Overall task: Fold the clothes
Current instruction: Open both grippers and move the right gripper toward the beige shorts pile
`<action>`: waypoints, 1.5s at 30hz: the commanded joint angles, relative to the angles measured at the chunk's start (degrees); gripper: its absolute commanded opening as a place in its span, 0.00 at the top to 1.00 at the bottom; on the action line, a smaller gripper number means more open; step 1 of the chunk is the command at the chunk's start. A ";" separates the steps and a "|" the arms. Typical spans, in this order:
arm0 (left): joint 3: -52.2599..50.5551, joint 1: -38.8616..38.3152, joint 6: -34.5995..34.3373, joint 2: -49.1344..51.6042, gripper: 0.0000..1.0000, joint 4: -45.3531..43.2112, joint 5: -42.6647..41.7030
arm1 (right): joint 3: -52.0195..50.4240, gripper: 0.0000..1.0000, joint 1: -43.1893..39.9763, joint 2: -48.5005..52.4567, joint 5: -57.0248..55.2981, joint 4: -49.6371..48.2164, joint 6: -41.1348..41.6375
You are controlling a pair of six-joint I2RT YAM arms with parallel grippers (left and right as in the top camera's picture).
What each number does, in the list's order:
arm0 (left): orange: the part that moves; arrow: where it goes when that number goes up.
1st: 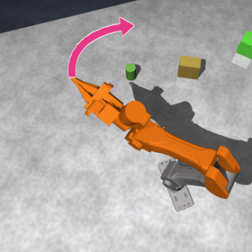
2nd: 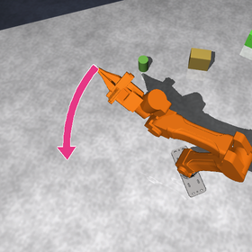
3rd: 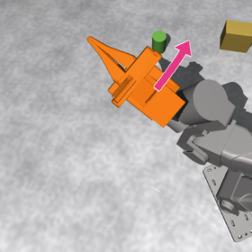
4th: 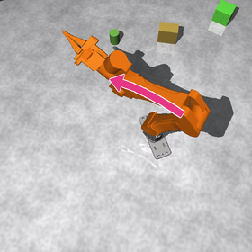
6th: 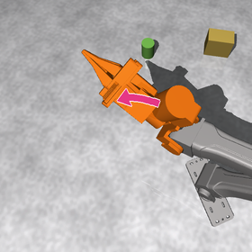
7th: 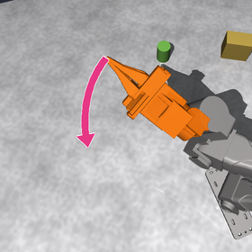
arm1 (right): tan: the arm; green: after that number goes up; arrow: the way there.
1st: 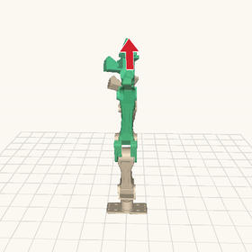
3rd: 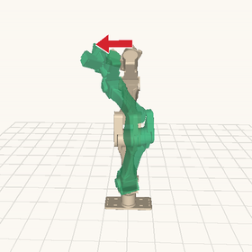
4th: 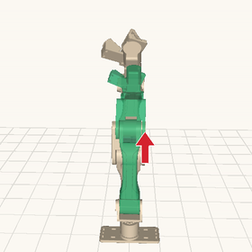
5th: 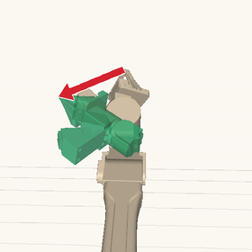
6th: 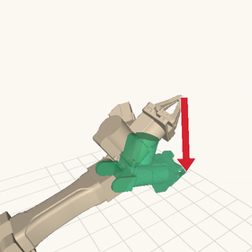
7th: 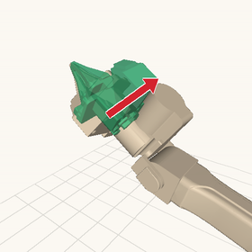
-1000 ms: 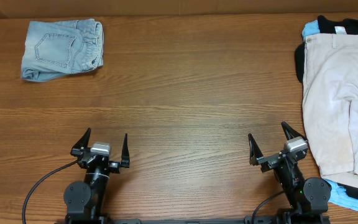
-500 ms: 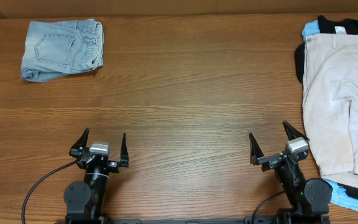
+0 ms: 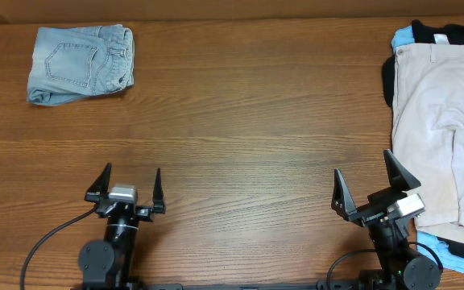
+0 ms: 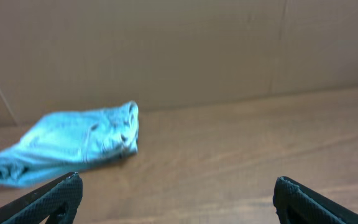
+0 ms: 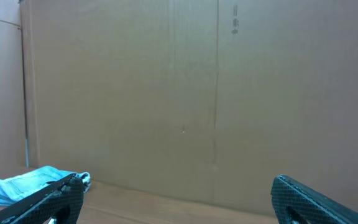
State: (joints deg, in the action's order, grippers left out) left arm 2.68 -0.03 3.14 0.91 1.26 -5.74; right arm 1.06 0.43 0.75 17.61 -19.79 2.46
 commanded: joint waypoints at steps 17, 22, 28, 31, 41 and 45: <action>24.02 -0.33 -1.81 0.74 0.00 15.67 3.89 | 16.31 0.00 0.26 -0.57 -0.44 12.87 2.47; 33.16 -0.33 -1.42 6.88 0.00 24.68 4.20 | 25.16 0.00 0.26 1.66 -1.07 24.87 2.05; 50.14 -0.33 -1.36 23.91 0.00 38.51 4.24 | 40.17 0.00 0.26 14.60 -1.07 40.22 2.08; 62.20 -0.33 1.40 36.41 0.00 51.36 2.16 | 52.50 0.00 0.26 26.77 -1.09 54.31 2.12; 77.37 -0.33 5.03 61.44 0.00 70.55 1.42 | 72.89 0.00 0.26 60.48 -1.51 77.37 2.08; 77.31 -0.33 4.98 68.13 0.00 70.73 1.18 | 72.89 0.00 0.26 70.16 -1.62 77.11 2.08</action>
State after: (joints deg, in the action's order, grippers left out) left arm 78.70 -0.03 6.61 64.47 71.83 -3.86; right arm 72.77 0.43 64.84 16.56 57.10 4.51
